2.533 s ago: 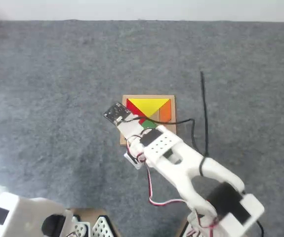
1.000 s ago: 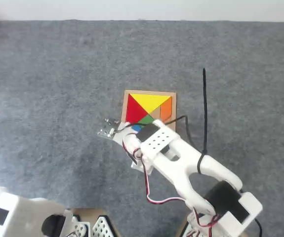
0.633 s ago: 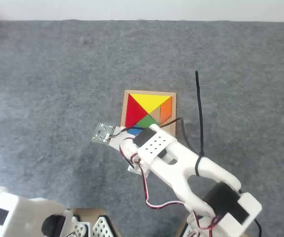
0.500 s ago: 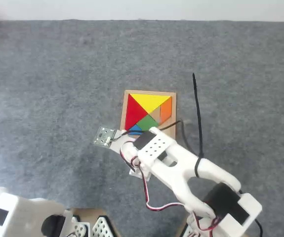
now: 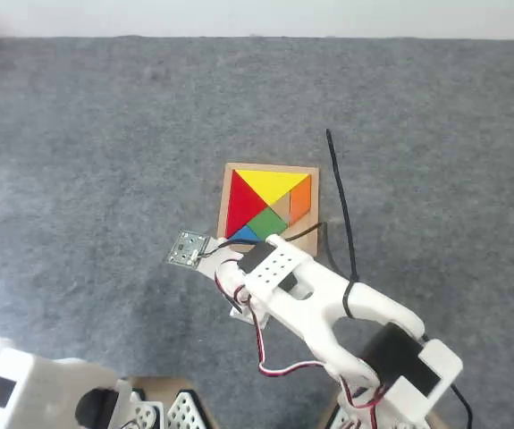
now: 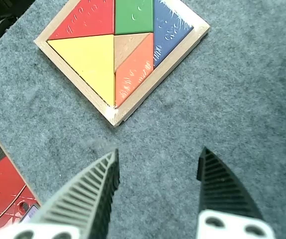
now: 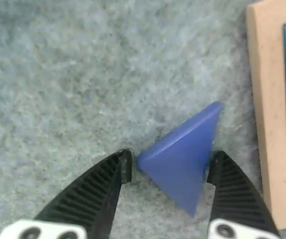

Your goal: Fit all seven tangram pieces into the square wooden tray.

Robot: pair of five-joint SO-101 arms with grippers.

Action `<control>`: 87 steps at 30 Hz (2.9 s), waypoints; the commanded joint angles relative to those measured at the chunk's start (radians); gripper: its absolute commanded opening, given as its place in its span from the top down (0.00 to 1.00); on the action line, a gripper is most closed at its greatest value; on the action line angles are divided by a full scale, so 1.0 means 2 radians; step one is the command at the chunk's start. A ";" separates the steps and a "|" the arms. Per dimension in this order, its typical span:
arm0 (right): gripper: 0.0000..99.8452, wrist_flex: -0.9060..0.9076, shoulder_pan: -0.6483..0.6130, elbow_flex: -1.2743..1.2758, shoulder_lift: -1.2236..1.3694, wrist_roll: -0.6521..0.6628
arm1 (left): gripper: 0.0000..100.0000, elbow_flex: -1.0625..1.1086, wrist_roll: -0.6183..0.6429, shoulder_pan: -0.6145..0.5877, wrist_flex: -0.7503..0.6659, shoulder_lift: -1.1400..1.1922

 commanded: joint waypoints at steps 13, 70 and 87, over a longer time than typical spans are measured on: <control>0.98 0.037 -0.002 -0.017 -0.003 -0.038 | 0.75 -0.006 0.000 -0.004 -0.011 -0.031; 0.78 0.026 -0.047 -0.119 0.082 -0.230 | 0.75 -0.007 0.000 -0.002 -0.010 -0.031; 0.91 0.061 -0.022 -0.133 0.095 -0.221 | 0.75 -0.007 0.000 -0.003 -0.010 -0.031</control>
